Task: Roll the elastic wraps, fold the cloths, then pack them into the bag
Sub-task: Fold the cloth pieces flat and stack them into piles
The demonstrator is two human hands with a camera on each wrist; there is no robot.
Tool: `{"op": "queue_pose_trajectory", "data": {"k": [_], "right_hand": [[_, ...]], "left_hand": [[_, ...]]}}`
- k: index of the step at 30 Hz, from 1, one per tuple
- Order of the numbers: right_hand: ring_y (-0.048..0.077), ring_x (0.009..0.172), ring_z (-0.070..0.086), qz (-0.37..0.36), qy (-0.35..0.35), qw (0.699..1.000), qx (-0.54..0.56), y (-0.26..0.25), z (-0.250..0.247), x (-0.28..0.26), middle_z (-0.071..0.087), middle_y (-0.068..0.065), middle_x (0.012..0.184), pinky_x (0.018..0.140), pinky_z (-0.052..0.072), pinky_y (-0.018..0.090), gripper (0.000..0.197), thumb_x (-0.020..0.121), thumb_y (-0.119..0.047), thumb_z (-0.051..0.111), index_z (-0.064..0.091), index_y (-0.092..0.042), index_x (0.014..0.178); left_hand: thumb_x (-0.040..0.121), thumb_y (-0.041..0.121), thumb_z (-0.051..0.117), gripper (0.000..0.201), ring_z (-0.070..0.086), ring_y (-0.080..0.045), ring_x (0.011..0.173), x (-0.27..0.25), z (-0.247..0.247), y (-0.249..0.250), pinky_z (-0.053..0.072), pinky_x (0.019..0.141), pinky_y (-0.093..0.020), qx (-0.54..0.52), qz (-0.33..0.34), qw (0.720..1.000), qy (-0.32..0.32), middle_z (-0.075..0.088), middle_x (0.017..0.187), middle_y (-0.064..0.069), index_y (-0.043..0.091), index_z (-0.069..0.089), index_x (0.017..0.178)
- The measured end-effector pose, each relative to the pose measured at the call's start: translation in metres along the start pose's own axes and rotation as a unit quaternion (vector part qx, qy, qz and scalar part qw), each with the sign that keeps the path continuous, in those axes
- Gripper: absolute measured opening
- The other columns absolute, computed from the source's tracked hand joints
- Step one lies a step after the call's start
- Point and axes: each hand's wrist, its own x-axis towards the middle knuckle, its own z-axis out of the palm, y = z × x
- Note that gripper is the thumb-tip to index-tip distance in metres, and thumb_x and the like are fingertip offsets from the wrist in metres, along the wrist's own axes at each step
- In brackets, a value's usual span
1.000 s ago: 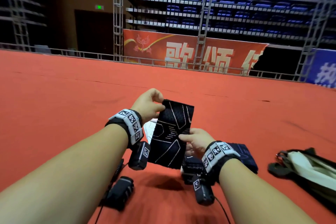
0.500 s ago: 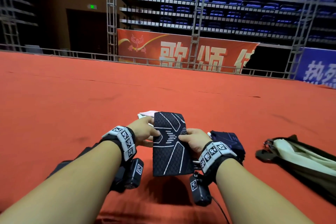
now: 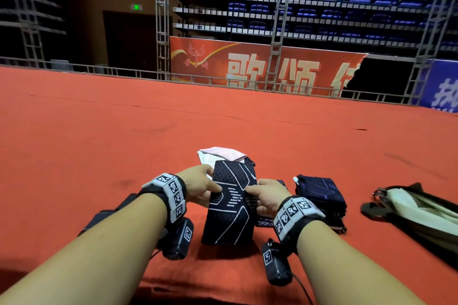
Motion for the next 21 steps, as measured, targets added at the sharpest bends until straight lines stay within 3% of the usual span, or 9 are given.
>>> {"op": "queue_pose_trajectory", "data": {"k": [3, 6, 8, 10, 12, 14, 16, 18, 21], "right_hand": [[0.012, 0.048, 0.063, -0.006, -0.012, 1.0, -0.007, 0.001, -0.002, -0.002, 0.071, 0.005, 0.069, 0.039, 0.042, 0.019, 0.004, 0.092, -0.003, 0.063, 0.065, -0.007, 0.091], [0.009, 0.039, 0.058, -0.024, -0.001, 0.999, -0.026, 0.001, -0.002, -0.001, 0.067, 0.005, 0.068, 0.038, 0.041, 0.021, 0.004, 0.095, -0.003, 0.061, 0.063, -0.006, 0.095], [0.014, 0.054, 0.066, -0.045, 0.01, 0.999, -0.03, -0.001, -0.002, 0.002, 0.069, 0.008, 0.08, 0.046, 0.051, 0.028, 0.005, 0.096, -0.005, 0.061, 0.063, -0.009, 0.099], [0.023, 0.083, 0.071, -0.074, 0.022, 0.997, -0.01, -0.005, -0.002, 0.004, 0.069, 0.012, 0.098, 0.064, 0.06, 0.035, 0.014, 0.094, 0.0, 0.059, 0.063, -0.012, 0.099], [0.022, 0.086, 0.068, -0.11, 0.026, 0.994, -0.01, -0.009, -0.004, 0.004, 0.069, 0.008, 0.094, 0.075, 0.059, 0.036, 0.026, 0.087, 0.008, 0.059, 0.066, -0.017, 0.093], [0.014, 0.069, 0.06, -0.15, 0.034, 0.983, -0.103, -0.009, -0.011, 0.001, 0.065, -0.002, 0.072, 0.066, 0.051, 0.027, 0.025, 0.075, 0.005, 0.062, 0.067, -0.02, 0.077], [0.005, 0.057, 0.051, -0.152, 0.015, 0.948, -0.278, -0.003, -0.018, -0.005, 0.059, -0.01, 0.061, 0.054, 0.04, 0.014, 0.016, 0.072, -0.004, 0.065, 0.061, -0.019, 0.068], [0.003, 0.052, 0.048, -0.121, -0.046, 0.919, -0.373, 0.013, -0.022, -0.011, 0.056, -0.009, 0.057, 0.051, 0.04, 0.017, 0.013, 0.067, -0.012, 0.069, 0.057, -0.017, 0.066], [0.008, 0.05, 0.055, -0.035, -0.166, 0.902, -0.396, 0.051, -0.023, -0.021, 0.06, -0.007, 0.057, 0.055, 0.046, 0.025, 0.017, 0.067, 0.0, 0.073, 0.07, -0.014, 0.076]], "left_hand": [[0.094, -0.006, 0.061, 0.032, 0.073, -0.031, 0.075, 0.004, -0.001, -0.003, 0.06, 0.06, -0.04, 0.0, -0.003, 1.0, 0.0, 0.07, 0.111, -0.028, 0.006, 0.048, 0.12], [0.093, -0.007, 0.061, 0.025, 0.074, -0.029, 0.073, 0.009, 0.001, -0.003, 0.059, 0.061, -0.039, -0.006, 0.024, 1.0, 0.02, 0.072, 0.103, -0.023, 0.009, 0.05, 0.109], [0.092, -0.006, 0.062, 0.021, 0.07, -0.024, 0.069, 0.014, 0.003, -0.002, 0.061, 0.068, -0.041, 0.014, 0.066, 0.996, 0.056, 0.071, 0.086, -0.014, 0.011, 0.051, 0.099], [0.09, -0.007, 0.064, 0.022, 0.064, -0.023, 0.07, 0.019, 0.004, 0.002, 0.059, 0.077, -0.044, 0.015, 0.11, 0.99, 0.083, 0.063, 0.072, -0.005, 0.012, 0.052, 0.091], [0.086, -0.009, 0.066, 0.025, 0.063, -0.021, 0.072, 0.021, 0.003, 0.002, 0.058, 0.074, -0.04, 0.003, 0.143, 0.986, 0.08, 0.063, 0.068, -0.001, 0.012, 0.053, 0.088], [0.077, -0.003, 0.074, 0.025, 0.057, -0.016, 0.067, 0.019, 0.004, -0.003, 0.05, 0.062, -0.027, 0.019, 0.158, 0.986, 0.049, 0.061, 0.068, -0.001, 0.009, 0.055, 0.089], [0.065, 0.008, 0.076, 0.026, 0.049, -0.013, 0.061, 0.015, 0.007, -0.016, 0.039, 0.056, -0.022, 0.064, 0.14, 0.988, 0.009, 0.057, 0.064, 0.002, 0.012, 0.057, 0.082], [0.064, 0.01, 0.077, 0.023, 0.048, -0.015, 0.066, 0.014, 0.011, -0.035, 0.037, 0.059, -0.025, 0.166, 0.106, 0.979, -0.054, 0.057, 0.066, 0.005, 0.019, 0.059, 0.076], [0.075, 0.007, 0.08, 0.021, 0.055, -0.012, 0.07, 0.014, 0.023, -0.067, 0.044, 0.065, -0.025, 0.345, 0.027, 0.924, -0.164, 0.063, 0.074, 0.008, 0.019, 0.066, 0.084]]}}
